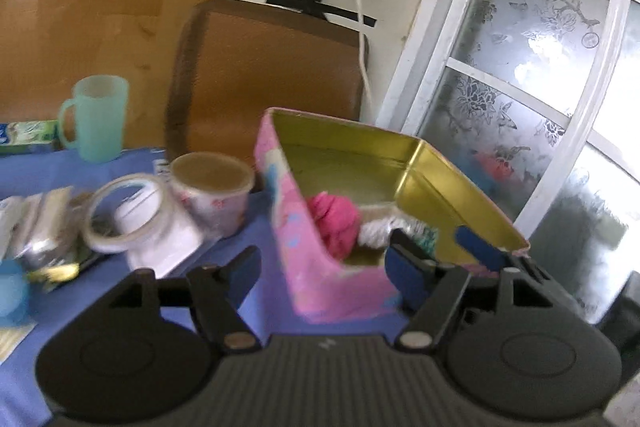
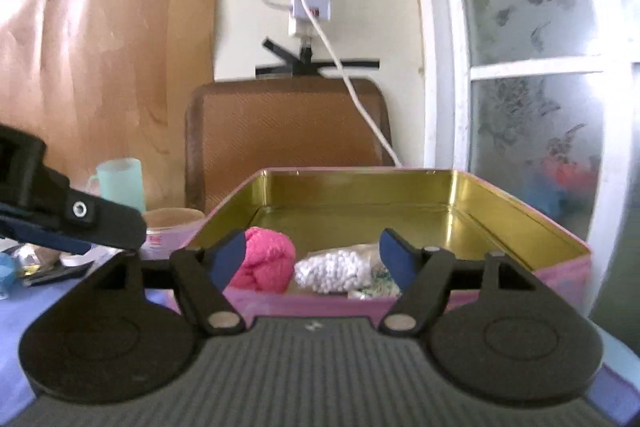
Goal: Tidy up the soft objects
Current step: 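Carry the cotton swab bag into the pink tin and release it, then grasp the roll of clear tape with the right gripper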
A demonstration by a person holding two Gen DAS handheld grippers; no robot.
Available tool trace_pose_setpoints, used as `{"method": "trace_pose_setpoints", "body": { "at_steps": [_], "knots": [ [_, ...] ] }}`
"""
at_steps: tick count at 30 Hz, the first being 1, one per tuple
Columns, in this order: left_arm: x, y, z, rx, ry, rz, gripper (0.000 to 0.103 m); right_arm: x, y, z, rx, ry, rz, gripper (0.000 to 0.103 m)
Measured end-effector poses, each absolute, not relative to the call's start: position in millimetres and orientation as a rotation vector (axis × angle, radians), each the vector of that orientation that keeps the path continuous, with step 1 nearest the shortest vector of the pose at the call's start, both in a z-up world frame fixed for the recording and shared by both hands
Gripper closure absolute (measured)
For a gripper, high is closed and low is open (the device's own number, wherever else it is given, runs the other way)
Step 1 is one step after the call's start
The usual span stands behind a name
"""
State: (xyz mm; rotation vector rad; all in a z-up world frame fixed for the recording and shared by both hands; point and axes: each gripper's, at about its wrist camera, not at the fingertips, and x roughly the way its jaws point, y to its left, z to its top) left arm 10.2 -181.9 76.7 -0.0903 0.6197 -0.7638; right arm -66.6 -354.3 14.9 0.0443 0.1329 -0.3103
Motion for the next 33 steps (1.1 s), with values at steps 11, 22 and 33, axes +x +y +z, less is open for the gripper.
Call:
{"method": "trace_pose_setpoints", "body": {
  "at_steps": [11, 22, 33],
  "knots": [
    [13, -82, 36, -0.089, 0.661, -0.527, 0.032, -79, -293, 12, -0.022, 0.155, -0.103, 0.072],
    [25, -33, 14, -0.182, 0.644, -0.397, 0.030, -10, -220, 8, -0.284, 0.263, 0.064, 0.071],
    [38, 8, 4, -0.452, 0.631, -0.392, 0.028, 74, -175, -15, -0.800, 0.355, 0.131, 0.069]
  ]
}}
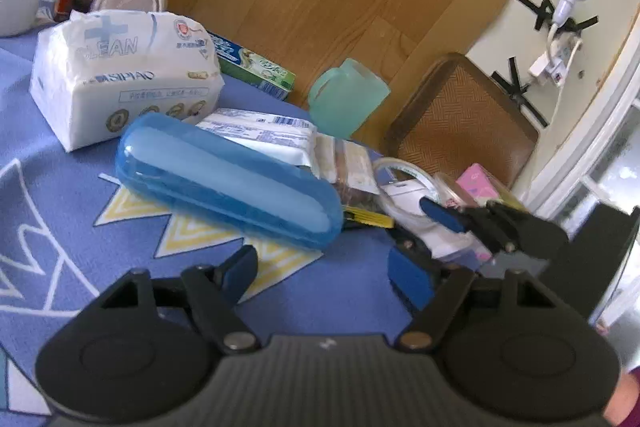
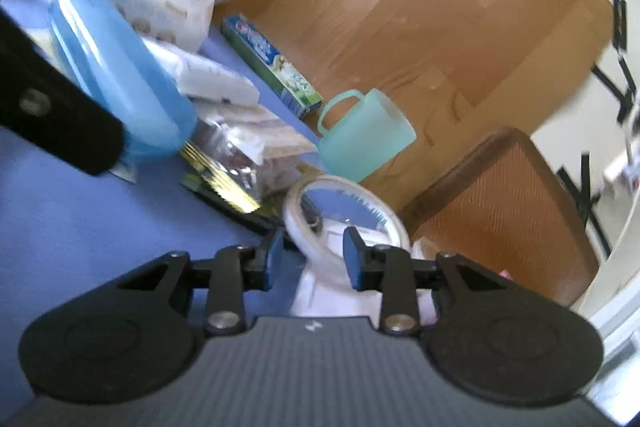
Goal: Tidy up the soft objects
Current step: 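Grasp the roll of clear tape with the right gripper, then carry the tape roll into the pink tin and release it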
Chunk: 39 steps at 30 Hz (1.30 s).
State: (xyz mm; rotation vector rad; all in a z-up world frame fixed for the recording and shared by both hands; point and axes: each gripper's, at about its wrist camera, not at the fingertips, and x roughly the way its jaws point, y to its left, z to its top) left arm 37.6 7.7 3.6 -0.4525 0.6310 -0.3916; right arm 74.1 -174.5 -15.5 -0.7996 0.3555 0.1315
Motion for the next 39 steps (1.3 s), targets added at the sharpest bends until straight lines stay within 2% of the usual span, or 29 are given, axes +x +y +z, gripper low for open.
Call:
{"method": "trace_pose_setpoints", "body": {
  "at_steps": [2, 3, 5, 13, 14, 16, 21, 24, 28, 31, 34, 35, 36, 39],
  "knots": [
    [38, 7, 4, -0.452, 0.628, -0.403, 0.027, 77, -178, -14, -0.815, 0.364, 0.124, 0.074],
    [37, 7, 3, -0.452, 0.627, -0.402, 0.026, 74, -179, -14, -0.830, 0.355, 0.119, 0.081],
    [37, 8, 3, -0.454, 0.627, -0.403, 0.026, 61, -181, -11, -0.838, 0.332, 0.116, 0.087],
    [36, 10, 2, -0.470, 0.632, -0.427, 0.022, -59, -179, -3, -0.771, 0.278, 0.236, 0.088],
    [36, 9, 3, -0.466, 0.634, -0.429, 0.022, -73, -181, -4, -0.755, 0.298, 0.262, 0.084],
    [36, 6, 3, -0.448, 0.639, -0.437, 0.022, -93, -186, -6, -0.698, 0.327, 0.288, 0.056],
    [32, -11, 9, -0.337, 0.662, -0.463, 0.023, -117, -210, -2, -0.439, 0.417, 0.319, 0.049],
    [27, -27, 13, -0.290, 0.701, -0.523, 0.032, -116, -220, -1, -0.365, 0.408, 0.276, 0.030],
    [27, -56, 17, -0.236, 0.768, -0.567, 0.043, -95, -229, 2, -0.278, 0.432, 0.250, 0.026],
    [30, -66, 18, -0.238, 0.800, -0.549, 0.047, -73, -229, 0, -0.262, 0.460, 0.256, 0.018],
    [30, -75, 19, -0.201, 0.808, -0.538, 0.052, -56, -228, -4, -0.226, 0.508, 0.263, 0.017],
    [28, -78, 19, -0.177, 0.804, -0.540, 0.054, -51, -232, -4, -0.181, 0.531, 0.278, 0.020],
    [26, -82, 18, -0.156, 0.803, -0.550, 0.059, -45, -237, -4, -0.126, 0.558, 0.303, 0.020],
    [19, -90, 19, -0.111, 0.791, -0.549, 0.059, -45, -245, -2, -0.062, 0.548, 0.317, 0.023]
  ]
}}
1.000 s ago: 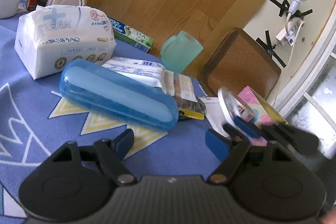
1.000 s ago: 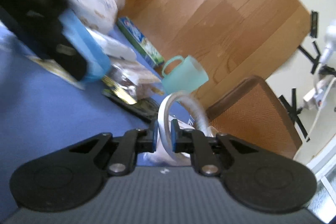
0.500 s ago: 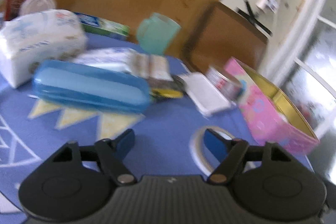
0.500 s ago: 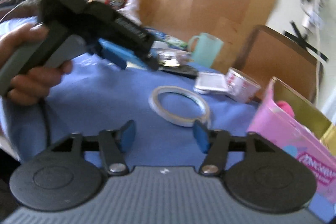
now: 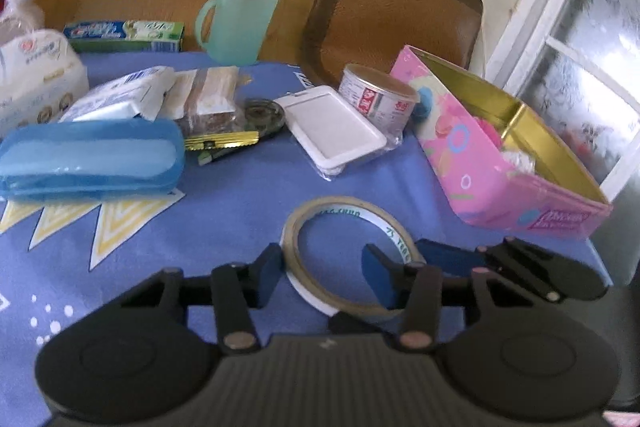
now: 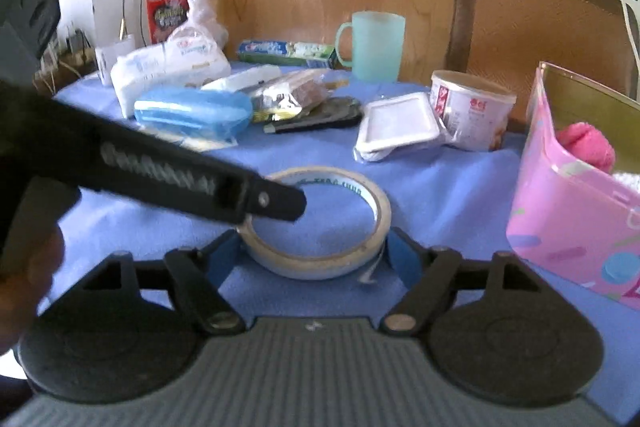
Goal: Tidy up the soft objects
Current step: 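Carry the tape roll into the pink tin and release it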
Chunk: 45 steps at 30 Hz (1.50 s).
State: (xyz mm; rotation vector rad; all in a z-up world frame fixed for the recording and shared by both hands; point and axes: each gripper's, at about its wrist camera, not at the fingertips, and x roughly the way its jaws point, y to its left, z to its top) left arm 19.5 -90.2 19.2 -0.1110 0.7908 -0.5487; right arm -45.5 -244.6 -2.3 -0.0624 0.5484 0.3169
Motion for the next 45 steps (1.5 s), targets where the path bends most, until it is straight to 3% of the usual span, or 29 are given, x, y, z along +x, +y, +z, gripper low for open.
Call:
{"method": "trace_pose_setpoints", "body": {
  "at_steps": [7, 15, 18, 19, 21, 24, 29, 45],
  "knots": [
    [6, -108, 50, -0.173, 0.742, -0.659, 0.059, -91, -251, 8, -0.153, 0.316, 0.173, 0.024],
    [-3, -195, 96, -0.052, 0.597, -0.798, 0.059, -121, -289, 33, -0.216, 0.075, -0.083, 0.024],
    [5, -232, 104, -0.046, 0.565, -0.828, 0.053, -108, -315, 36, -0.186, 0.073, -0.164, 0.024],
    [7, -245, 106, -0.045, 0.550, -0.833, 0.041, -99, -324, 35, -0.176, 0.069, -0.199, 0.024],
    [9, -264, 105, -0.005, 0.503, -0.785, 0.031, -74, -341, 27, -0.186, 0.077, -0.319, 0.023],
    [10, -279, 96, 0.057, 0.494, -0.732, 0.032, -42, -369, 14, -0.151, 0.168, -0.416, 0.024],
    [3, -263, 85, 0.087, 0.502, -0.703, 0.032, -51, -386, 10, -0.030, 0.167, -0.432, 0.024],
    [0, -187, 60, 0.069, 0.652, -0.545, 0.032, -99, -333, 5, 0.173, 0.174, -0.357, 0.022]
  ]
}}
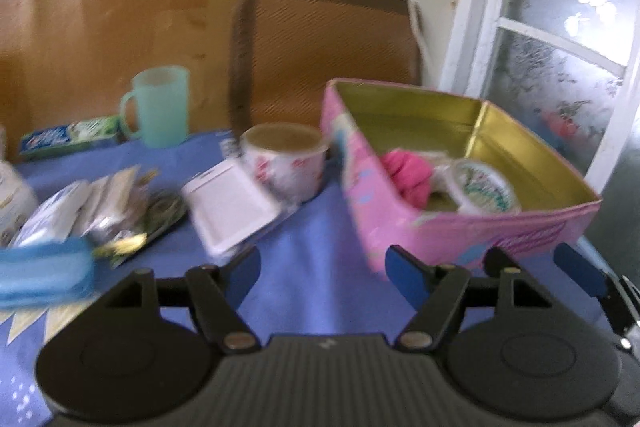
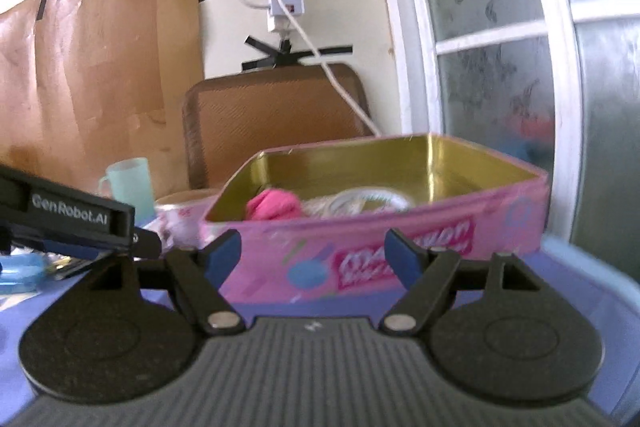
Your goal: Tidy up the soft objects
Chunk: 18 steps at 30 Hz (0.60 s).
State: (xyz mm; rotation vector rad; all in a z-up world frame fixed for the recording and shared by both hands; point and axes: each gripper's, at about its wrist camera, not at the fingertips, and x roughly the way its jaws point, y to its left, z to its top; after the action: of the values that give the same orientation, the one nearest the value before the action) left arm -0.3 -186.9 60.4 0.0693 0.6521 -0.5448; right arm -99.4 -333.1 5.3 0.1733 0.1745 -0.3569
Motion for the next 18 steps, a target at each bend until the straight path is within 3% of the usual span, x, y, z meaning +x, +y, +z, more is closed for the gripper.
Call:
{"method": "trace_pose_setpoints", "body": {
  "at_steps": [18],
  "knots": [
    [22, -111, 15, 0.041, 0.697, -0.445, 0.031, -64, -292, 4, 0.170, 0.189, -0.407, 0.017]
  ]
}}
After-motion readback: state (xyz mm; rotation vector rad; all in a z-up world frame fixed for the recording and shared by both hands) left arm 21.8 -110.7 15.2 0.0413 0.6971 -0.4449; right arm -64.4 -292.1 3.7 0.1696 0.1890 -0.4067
